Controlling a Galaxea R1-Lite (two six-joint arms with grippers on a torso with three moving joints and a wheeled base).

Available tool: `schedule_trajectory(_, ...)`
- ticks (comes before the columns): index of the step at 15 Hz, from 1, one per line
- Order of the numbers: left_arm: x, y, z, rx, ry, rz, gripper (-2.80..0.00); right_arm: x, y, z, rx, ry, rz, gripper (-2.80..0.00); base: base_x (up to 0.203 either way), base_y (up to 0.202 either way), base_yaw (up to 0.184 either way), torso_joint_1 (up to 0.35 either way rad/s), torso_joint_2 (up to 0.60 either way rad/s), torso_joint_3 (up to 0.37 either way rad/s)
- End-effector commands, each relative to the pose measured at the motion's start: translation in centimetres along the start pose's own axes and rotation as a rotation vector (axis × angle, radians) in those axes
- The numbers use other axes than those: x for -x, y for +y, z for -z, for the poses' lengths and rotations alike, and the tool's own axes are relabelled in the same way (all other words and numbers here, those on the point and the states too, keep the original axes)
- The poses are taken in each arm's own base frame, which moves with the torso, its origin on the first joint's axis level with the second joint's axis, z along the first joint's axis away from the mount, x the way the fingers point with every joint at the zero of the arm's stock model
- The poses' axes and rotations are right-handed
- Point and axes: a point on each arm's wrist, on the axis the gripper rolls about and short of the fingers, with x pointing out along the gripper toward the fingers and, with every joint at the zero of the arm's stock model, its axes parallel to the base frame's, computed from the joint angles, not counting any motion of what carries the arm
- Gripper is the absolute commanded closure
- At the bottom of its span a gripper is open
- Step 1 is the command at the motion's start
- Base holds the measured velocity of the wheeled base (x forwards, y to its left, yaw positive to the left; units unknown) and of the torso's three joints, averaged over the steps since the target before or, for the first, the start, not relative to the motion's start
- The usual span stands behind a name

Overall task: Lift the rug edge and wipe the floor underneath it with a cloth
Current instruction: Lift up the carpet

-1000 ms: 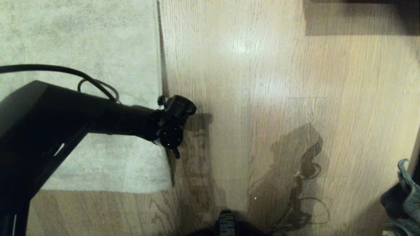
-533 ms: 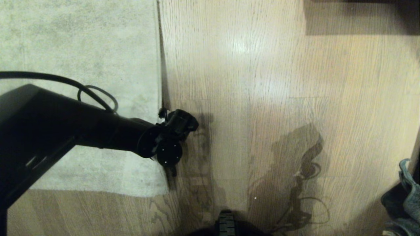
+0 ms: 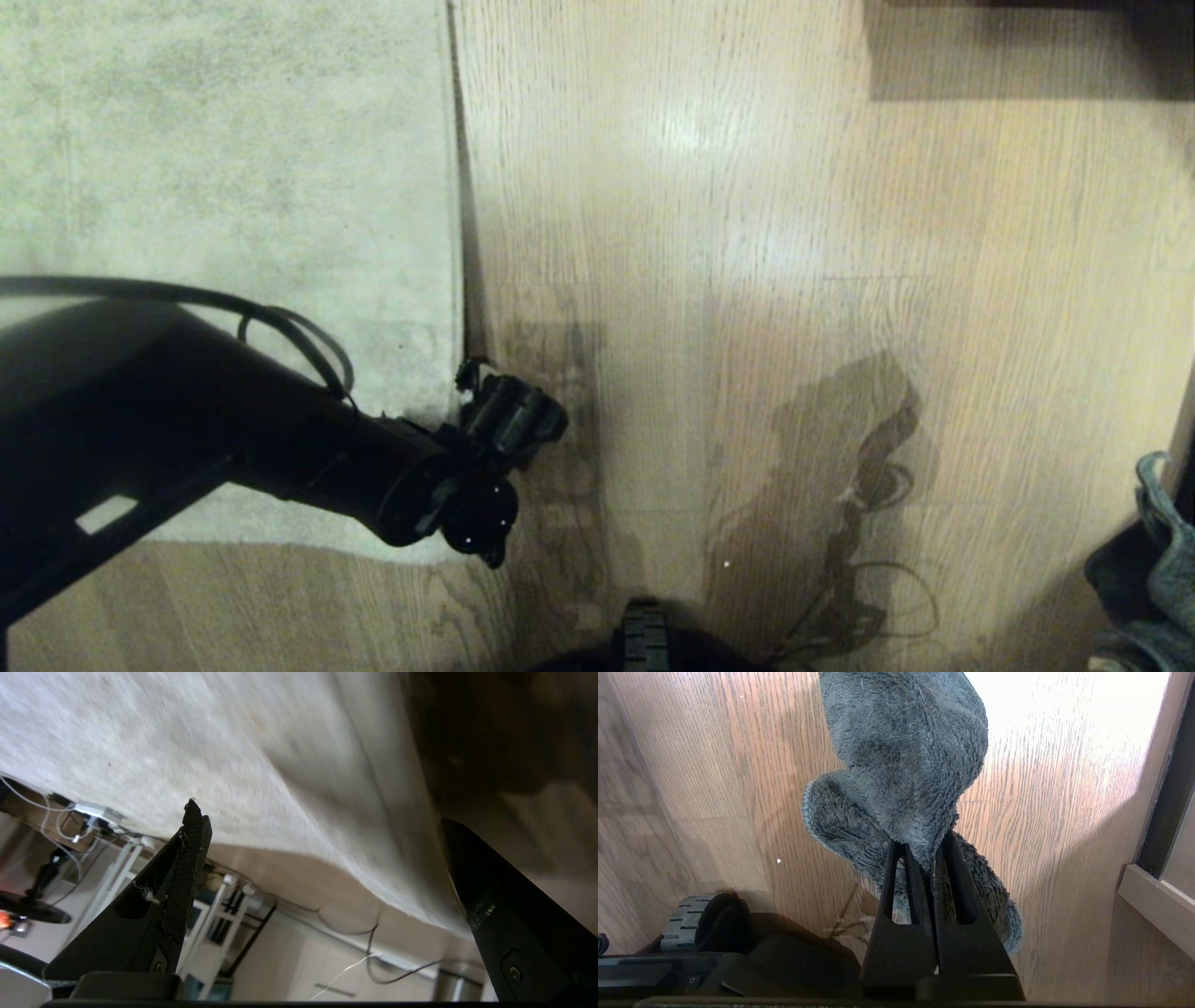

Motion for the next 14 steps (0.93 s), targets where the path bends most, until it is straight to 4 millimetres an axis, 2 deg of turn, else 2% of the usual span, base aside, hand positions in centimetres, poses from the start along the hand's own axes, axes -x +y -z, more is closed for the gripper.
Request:
schedule_trajectory(1,0.2,0.2,1.7,-0.045,0.020,-0.008,-2.80,0.0,0.0,0.0,0.000,0.000,0.000,0.00,0.000,0.000,0.000,0.000,0.00,0.000)
schedule_trajectory(9,1.2,1.7,5.9,-0.133,0.055,-0.014,-2.80,0.0,0.0,0.0,0.000,0.000,0.000,0.00,0.000,0.000,0.000,0.000,0.00,0.000)
schedule_trajectory(10,1.3,1.6,6.6,-0.141,0.053,-0.012,0.00,0.0,0.0,0.0,0.000,0.000,0.000,0.00,0.000,0.000,0.000,0.000,0.00,0.000)
schedule_trajectory(14,1.8,1.1,6.8,-0.132,0.025,0.007,0.00,0.0,0.0,0.0,0.000,0.000,0.000,0.00,0.000,0.000,0.000,0.000,0.00,0.000)
